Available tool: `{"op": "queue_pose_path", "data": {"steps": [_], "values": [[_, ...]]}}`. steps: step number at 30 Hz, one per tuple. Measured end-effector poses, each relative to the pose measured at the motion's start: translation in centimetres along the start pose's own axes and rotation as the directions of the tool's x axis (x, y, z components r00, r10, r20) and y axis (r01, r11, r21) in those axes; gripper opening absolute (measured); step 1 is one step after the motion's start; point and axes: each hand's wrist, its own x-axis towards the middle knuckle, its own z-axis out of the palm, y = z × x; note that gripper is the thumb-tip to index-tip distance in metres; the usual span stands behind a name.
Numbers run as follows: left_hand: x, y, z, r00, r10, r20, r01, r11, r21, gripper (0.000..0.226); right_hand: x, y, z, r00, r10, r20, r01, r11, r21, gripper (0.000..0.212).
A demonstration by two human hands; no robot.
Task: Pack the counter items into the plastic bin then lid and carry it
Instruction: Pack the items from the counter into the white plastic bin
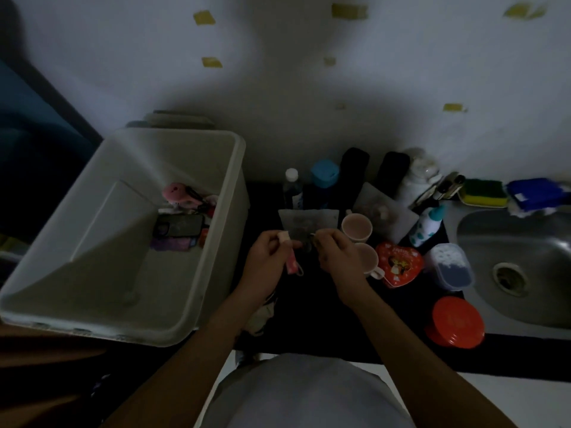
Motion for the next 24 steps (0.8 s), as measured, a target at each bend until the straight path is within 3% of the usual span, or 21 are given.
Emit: {"op": "queue_pose_path", "data": {"steps": [4,9,14,24], "values": [[0.5,3.2,-0.8,0.995,0.066,0.076,-0.063,0.997,-0.041,0.008,-0.3,-3.1,0.8,0.998,-0.063,0.02,0.061,0.994,0.089,0.019],[1.2,6.7,-3.1,0.982,0.157,0.105,-0.151,0.987,-0.062,0.009,-0.1,-5.9,3.1,0.986,-0.164,0.021,0.162,0.984,0.076,0.022],[2.8,8.7,-7.1,0.97,0.237,0.057,-0.235,0.971,-0.033,0.007,-0.1,-8.1,7.0,0.977,-0.209,0.045,0.205,0.975,0.089,0.03],[5.6,9.2,-17.5,0.972,0.228,-0.057,-0.228,0.974,0.003,0.024,1.1,-9.8,17.6,0.941,-0.247,0.23,0.205,0.96,0.191,0.023]]}}
